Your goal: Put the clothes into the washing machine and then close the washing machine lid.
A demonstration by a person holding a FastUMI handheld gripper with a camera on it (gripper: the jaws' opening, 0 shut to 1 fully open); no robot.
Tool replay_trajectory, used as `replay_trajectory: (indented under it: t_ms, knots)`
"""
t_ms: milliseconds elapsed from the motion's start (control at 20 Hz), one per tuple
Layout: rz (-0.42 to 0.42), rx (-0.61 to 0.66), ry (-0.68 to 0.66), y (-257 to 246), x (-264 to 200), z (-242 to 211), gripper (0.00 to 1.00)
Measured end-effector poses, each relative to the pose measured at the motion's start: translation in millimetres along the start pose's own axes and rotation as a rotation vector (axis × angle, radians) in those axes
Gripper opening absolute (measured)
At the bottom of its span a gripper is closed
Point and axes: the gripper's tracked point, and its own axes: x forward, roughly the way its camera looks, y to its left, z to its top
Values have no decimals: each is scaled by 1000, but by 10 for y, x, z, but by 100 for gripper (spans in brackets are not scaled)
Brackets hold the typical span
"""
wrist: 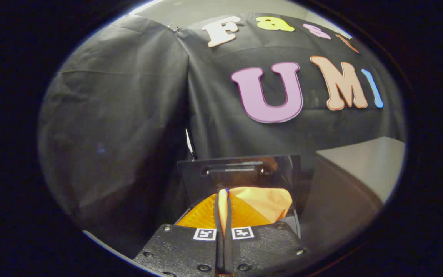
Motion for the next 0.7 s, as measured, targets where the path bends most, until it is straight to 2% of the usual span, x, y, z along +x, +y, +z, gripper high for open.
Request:
replay_trajectory:
  t_ms: [350, 700]
  knots:
    - [-37, 23, 119, -88, 326, -903, 1]
    - [-71, 85, 220, -130, 623, -1353, 1]
